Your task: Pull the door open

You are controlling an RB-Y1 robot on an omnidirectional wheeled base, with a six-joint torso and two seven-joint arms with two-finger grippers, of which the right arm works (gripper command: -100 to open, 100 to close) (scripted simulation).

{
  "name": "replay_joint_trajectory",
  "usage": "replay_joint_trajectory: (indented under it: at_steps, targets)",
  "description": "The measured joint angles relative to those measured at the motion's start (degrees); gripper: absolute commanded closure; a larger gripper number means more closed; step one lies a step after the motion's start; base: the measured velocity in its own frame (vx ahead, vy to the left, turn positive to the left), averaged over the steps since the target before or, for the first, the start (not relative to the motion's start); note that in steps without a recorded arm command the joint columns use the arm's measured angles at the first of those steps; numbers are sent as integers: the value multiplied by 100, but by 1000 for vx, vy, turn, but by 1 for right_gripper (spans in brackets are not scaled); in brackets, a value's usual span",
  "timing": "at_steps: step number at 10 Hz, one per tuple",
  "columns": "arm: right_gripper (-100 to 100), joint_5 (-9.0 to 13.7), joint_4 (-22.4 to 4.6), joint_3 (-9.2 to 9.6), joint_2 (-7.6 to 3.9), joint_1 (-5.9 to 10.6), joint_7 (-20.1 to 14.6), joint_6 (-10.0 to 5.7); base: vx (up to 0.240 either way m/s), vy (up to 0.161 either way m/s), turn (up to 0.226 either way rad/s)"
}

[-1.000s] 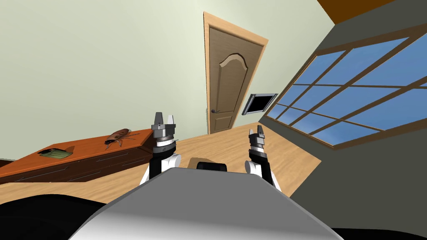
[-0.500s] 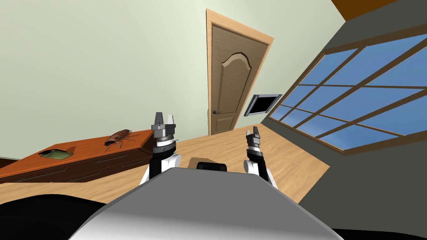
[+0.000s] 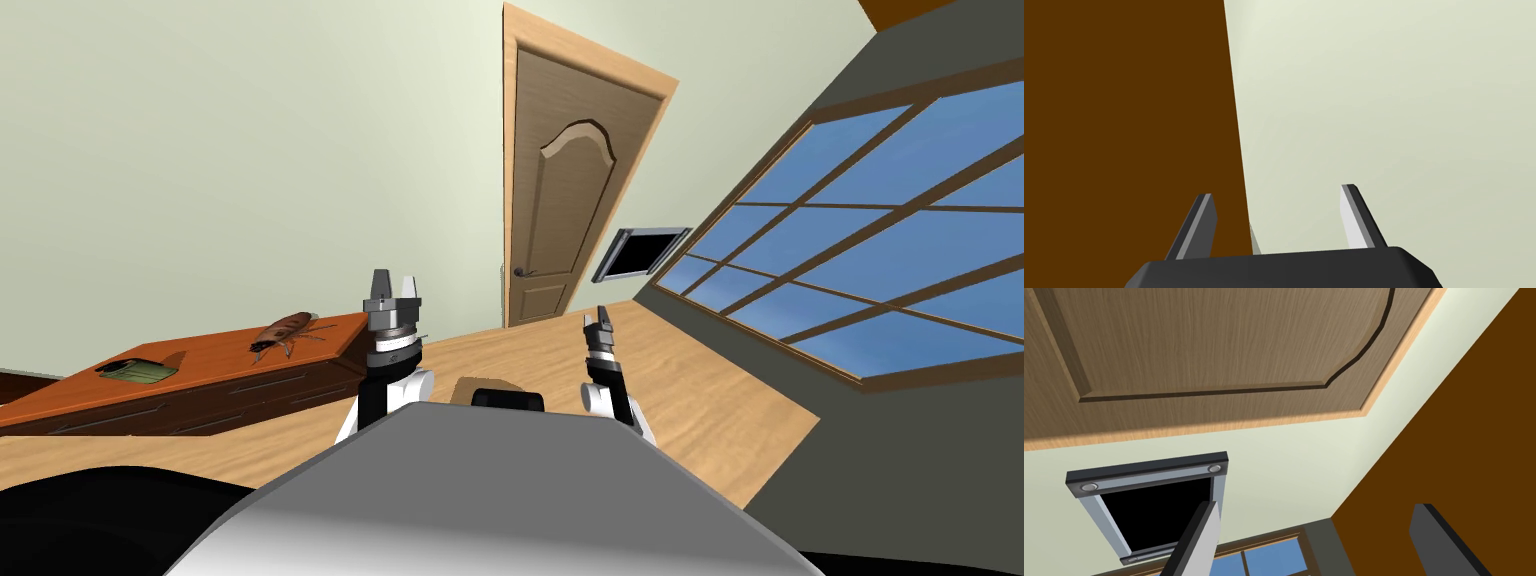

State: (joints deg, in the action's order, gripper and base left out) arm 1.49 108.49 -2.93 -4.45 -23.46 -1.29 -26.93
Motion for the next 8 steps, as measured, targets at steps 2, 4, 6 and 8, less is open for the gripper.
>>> replay_joint_trajectory:
  at_steps: [2, 4, 6, 8]
  targets:
    - [-100, -50, -366, 2, -114, 159, -123, -99, 103, 29, 52]
    - [-100, -122, -711, 29, -185, 341, -215, -146, 101, 31, 70]
    - [-100, -184, -1071, 53, -288, 466, -341, -262, 100, 33, 62]
    - [-100, -261, -1387, 93, -358, 592, -445, -355, 78, 23, 37]
